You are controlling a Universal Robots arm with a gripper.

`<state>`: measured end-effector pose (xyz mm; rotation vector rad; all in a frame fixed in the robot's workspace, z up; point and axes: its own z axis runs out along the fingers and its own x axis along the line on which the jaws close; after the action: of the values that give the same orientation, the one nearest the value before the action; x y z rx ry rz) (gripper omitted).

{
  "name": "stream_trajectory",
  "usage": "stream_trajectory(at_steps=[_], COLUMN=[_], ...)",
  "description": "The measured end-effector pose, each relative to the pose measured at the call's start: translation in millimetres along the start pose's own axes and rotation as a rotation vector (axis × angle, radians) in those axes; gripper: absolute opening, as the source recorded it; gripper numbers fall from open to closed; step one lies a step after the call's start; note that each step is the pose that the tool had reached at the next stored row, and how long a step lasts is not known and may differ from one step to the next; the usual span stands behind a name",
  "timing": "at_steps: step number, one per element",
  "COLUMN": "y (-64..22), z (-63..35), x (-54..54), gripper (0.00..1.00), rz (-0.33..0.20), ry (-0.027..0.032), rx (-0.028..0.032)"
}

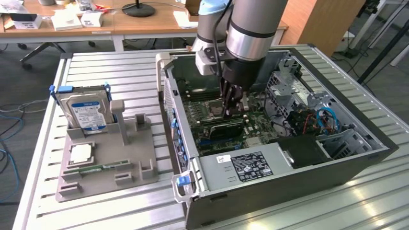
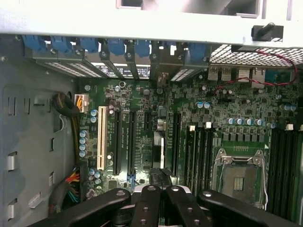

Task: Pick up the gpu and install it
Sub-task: 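Press down on the gpu until it lock into place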

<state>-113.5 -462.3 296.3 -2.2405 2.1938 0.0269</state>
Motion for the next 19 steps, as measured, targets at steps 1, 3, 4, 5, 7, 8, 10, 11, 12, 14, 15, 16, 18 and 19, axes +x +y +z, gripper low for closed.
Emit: stream_trajectory(at_steps=[1, 3, 4, 5, 7, 8, 10, 11, 12, 14, 15, 16, 18, 19], y=[0.0, 0.0, 0.0, 0.0, 0.1, -0.1, -0.1, -0.1, -0.1, 0.0, 0.0, 0.0, 0.0, 0.0], z=[0.5, 0.5, 0.8, 1.7, 2.8, 2.9, 3.0, 3.0, 3.6, 13.1, 14.8, 15.5, 16.6, 17.0], x=[0.0, 0.0, 0.0, -0.2, -1.8, -2.3, -2.3, -2.3, -2.4, -2.2, -2.2, -2.2, -2.2, -2.1], gripper=[0.10, 0.10, 0.10, 0.10, 0.10, 0.10, 0.10, 0.10, 0.10, 0.10, 0.10, 0.10, 0.10, 0.10], rz=[0.000, 0.000, 0.000, 0.000, 0.000, 0.000, 0.000, 0.000, 0.000, 0.000, 0.000, 0.000, 0.000, 0.000], ry=[0.0000, 0.0002, 0.0001, -0.0003, 0.0000, -0.0001, 0.0000, 0.0000, 0.0000, -0.0001, 0.0000, 0.0000, 0.0000, 0.0001], rx=[0.0000, -0.0002, -0.0001, 0.0002, 0.0000, 0.0000, 0.0000, 0.0000, 0.0000, 0.0000, 0.0000, 0.0000, 0.0000, -0.0001])
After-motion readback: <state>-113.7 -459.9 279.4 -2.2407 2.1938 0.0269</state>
